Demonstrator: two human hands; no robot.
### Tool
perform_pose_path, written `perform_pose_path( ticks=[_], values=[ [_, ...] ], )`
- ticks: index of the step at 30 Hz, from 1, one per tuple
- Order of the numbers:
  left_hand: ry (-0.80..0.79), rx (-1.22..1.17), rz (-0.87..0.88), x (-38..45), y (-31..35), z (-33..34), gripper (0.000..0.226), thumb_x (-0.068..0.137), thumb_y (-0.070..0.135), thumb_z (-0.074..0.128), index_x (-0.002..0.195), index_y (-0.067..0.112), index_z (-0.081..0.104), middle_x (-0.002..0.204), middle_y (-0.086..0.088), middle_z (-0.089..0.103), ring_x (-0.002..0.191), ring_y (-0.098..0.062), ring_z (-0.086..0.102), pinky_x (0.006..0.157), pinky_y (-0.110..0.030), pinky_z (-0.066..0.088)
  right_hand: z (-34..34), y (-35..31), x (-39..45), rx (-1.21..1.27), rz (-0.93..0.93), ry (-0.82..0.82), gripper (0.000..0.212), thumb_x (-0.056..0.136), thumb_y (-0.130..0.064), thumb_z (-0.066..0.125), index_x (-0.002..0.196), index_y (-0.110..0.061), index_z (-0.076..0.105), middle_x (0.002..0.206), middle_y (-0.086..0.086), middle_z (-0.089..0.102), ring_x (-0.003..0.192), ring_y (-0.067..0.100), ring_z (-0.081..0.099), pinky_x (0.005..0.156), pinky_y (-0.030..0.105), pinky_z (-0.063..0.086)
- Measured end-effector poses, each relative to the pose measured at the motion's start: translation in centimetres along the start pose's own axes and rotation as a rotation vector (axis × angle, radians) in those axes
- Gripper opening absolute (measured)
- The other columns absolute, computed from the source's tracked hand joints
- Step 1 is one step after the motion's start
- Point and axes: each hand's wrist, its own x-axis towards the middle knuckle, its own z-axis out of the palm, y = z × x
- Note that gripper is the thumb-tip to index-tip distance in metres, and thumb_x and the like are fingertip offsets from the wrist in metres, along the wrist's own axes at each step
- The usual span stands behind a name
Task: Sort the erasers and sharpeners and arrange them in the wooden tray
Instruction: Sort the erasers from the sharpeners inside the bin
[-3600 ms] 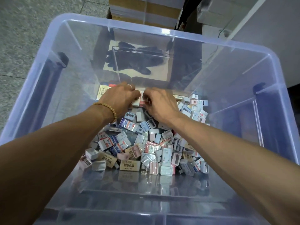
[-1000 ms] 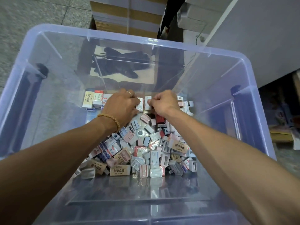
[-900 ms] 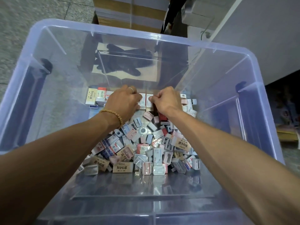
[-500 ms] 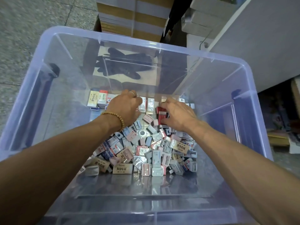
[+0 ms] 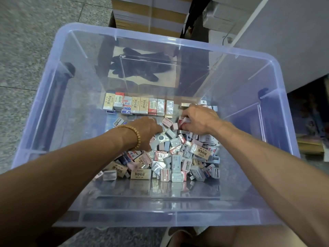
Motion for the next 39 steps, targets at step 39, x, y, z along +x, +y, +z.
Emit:
perform_pose_path(
  ticks=[39],
  values=[
    [-0.278,0.255,0.101,-2.0,0.4,0.8,0.078,0.058,0.054,0.086,0.119,0.024,0.048,0.106,0.003,0.049,0.093,-0.015,0.045,0.080,-0.028,0.046,0.2,-2.3,-2.9,0.448,-0.099,-0.290,0.021,0.089,-0.024,0.074,0.106,-0.013,0.066,0.090,-0.001,0.067,0.070,0.012,0.059,0.057,0.024,0.043]
  ],
)
